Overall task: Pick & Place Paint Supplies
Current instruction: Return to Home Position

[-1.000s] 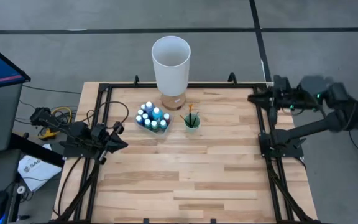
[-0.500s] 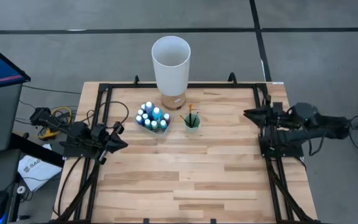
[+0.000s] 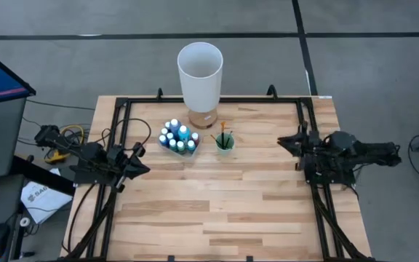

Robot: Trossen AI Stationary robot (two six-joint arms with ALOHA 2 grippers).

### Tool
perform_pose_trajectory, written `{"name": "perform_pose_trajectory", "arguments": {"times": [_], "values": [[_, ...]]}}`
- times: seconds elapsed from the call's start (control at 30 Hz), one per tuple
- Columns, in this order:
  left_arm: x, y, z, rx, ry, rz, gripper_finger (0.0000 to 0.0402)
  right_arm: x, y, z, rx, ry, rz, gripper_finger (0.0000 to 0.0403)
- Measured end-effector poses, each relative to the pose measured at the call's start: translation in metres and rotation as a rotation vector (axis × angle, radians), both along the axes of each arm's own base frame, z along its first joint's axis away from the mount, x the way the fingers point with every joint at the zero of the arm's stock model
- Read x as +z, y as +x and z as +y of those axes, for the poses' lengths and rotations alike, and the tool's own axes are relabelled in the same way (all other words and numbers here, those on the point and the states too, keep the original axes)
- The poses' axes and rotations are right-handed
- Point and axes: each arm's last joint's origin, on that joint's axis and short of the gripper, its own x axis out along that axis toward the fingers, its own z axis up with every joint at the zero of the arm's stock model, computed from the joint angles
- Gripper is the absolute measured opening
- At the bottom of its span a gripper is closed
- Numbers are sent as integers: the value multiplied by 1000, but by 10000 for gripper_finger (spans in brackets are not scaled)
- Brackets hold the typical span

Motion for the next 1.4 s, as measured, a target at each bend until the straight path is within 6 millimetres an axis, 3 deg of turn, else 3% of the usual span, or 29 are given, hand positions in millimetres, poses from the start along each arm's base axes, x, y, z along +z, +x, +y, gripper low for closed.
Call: {"name": "perform_pose_trajectory", "arguments": {"times": [0.2,0.3,0.5,1.4], "values": [[-1,2,-1,-2,7,14,2,-36,13,1,-2,1,-13,54],[-2,2,-1,-2,8,17,2,-43,17,2,-5,-20,-79,54],[-2,2,-1,0,8,18,2,-59,21,3,46,-50,-51,54],[-1,2,-1,0,6,14,2,-66,22,5,102,-58,11,54]]}}
